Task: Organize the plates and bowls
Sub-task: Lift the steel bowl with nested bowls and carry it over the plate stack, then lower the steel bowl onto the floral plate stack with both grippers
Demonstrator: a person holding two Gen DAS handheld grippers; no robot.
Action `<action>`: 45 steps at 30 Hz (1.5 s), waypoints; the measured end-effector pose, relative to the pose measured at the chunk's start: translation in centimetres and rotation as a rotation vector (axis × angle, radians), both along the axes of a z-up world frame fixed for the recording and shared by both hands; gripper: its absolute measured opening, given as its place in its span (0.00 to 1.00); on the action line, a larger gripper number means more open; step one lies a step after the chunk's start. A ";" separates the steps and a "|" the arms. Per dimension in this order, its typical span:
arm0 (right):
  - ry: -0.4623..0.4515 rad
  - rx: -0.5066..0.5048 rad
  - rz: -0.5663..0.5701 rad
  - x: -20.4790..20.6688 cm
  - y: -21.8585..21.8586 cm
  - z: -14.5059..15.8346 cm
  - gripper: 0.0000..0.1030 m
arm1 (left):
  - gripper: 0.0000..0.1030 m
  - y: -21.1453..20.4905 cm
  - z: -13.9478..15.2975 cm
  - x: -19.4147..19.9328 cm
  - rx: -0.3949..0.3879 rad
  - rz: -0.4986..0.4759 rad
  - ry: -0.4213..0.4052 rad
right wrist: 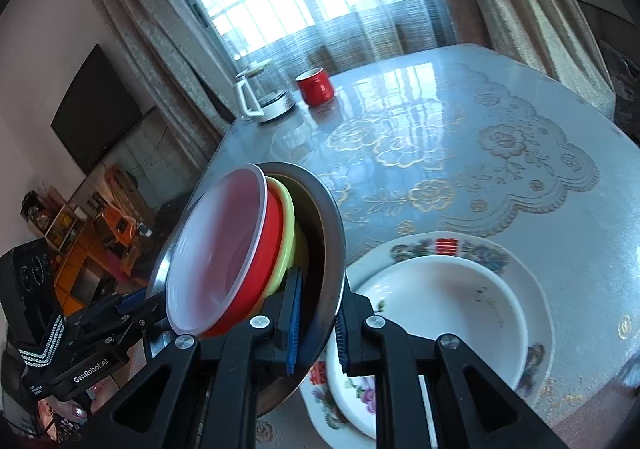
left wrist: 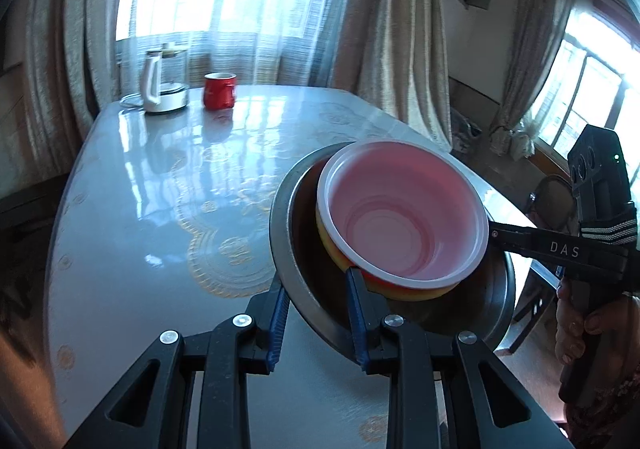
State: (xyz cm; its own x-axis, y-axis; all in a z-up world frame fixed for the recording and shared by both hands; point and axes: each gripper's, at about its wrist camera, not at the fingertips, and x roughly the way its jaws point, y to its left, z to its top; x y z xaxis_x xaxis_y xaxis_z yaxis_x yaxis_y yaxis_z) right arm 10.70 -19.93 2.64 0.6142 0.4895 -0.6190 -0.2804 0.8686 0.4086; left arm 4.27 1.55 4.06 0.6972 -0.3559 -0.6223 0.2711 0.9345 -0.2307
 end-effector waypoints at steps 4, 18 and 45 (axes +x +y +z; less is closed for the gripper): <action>-0.001 0.012 -0.048 -0.8 -2.0 0.0 0.15 | 0.26 -2.0 0.3 0.4 -0.001 -0.036 -0.007; 0.015 0.070 -0.169 -2.1 -7.3 -0.9 0.15 | 0.26 -7.1 0.6 2.2 0.011 -0.122 -0.008; 0.121 0.109 -0.262 -2.9 -11.0 -4.5 0.17 | 0.26 -11.0 -1.9 4.3 0.056 -0.172 0.046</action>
